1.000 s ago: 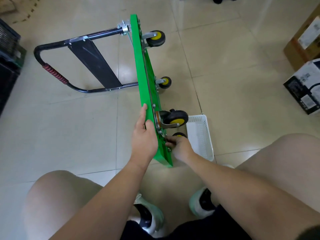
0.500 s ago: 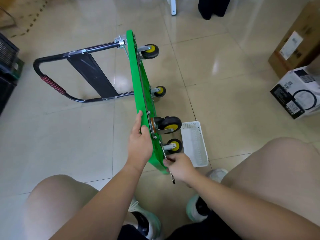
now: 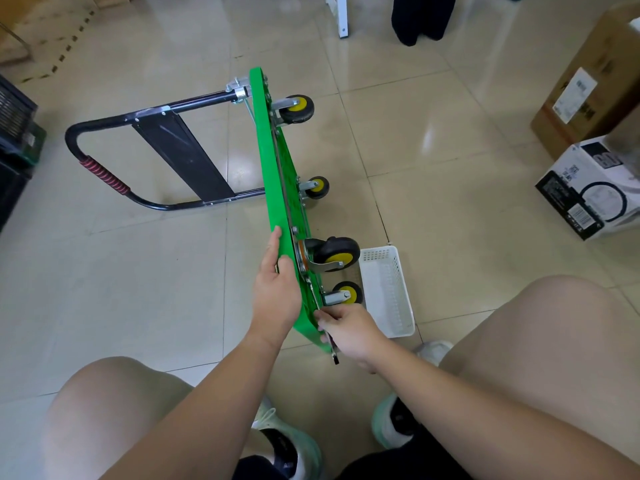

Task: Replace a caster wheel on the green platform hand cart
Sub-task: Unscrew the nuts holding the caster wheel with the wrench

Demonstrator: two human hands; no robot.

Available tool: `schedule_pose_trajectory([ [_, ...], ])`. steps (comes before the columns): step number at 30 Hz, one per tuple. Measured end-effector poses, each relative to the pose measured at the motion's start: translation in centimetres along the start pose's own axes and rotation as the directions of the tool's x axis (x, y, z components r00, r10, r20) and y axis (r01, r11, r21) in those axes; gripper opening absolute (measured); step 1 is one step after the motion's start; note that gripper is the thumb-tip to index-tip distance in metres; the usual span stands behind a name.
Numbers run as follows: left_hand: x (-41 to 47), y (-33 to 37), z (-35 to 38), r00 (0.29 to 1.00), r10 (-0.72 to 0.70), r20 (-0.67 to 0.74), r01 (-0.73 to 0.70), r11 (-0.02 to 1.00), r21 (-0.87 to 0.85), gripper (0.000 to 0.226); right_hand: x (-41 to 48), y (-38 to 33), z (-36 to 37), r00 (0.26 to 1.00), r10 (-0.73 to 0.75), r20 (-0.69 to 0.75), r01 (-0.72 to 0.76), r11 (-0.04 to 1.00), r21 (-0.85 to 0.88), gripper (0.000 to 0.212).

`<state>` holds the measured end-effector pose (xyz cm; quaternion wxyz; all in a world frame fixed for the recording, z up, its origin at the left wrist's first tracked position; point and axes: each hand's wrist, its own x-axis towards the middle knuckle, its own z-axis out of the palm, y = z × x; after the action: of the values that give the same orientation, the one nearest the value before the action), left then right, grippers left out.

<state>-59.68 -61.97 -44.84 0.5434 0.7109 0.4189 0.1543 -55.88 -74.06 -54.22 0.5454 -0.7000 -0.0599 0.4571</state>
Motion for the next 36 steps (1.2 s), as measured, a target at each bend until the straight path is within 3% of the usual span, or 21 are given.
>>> schedule_pose_trajectory([
  [3, -0.2, 0.2, 0.1, 1.0, -0.013, 0.012, 0.013, 1.0, -0.027, 0.055, 1.1, 0.7, -0.2, 0.999, 0.037, -0.02, -0.038, 0.999, -0.03, 0.015],
  [8, 0.2, -0.2, 0.2, 1.0, -0.012, 0.006, 0.012, 1.0, -0.009, 0.055, 3.5, 2.5, -0.2, 0.999, -0.003, -0.044, -0.004, 0.987, -0.159, 0.029],
  [11, 0.2, -0.4, 0.3, 1.0, -0.012, 0.0, 0.012, 1.0, -0.002, 0.055, 5.3, 2.6, 0.1, 0.998, 0.007, -0.069, -0.017, 0.988, -0.152, 0.029],
  [17, 0.6, -0.2, 0.3, 1.0, 0.013, -0.01, -0.013, 1.0, 0.011, 0.055, 8.7, 2.7, -0.7, 0.997, -0.057, -0.053, 0.038, 0.954, -0.297, 0.035],
  [19, 0.5, -0.5, 0.2, 1.0, 0.015, -0.012, -0.015, 1.0, 0.017, 0.054, 8.0, 3.4, -1.2, 0.995, -0.094, -0.021, 0.083, 0.944, -0.318, 0.032],
  [24, 0.4, -0.6, 0.3, 1.0, 0.008, 0.002, -0.008, 1.0, -0.01, 0.054, 3.2, 3.0, -2.6, 0.998, -0.047, -0.038, 0.028, 0.916, -0.401, 0.026],
  [29, 0.4, -0.4, 0.1, 1.0, 0.007, 0.011, -0.007, 1.0, -0.003, 0.054, 0.0, 2.0, -1.5, 0.997, 0.067, -0.039, -0.075, 0.96, -0.269, 0.015],
  [36, 0.2, -0.5, 0.0, 1.0, 0.014, 0.007, -0.014, 1.0, 0.023, 0.054, -1.0, -0.1, -0.6, 0.999, 0.029, -0.043, -0.038, 0.971, -0.234, 0.021],
])
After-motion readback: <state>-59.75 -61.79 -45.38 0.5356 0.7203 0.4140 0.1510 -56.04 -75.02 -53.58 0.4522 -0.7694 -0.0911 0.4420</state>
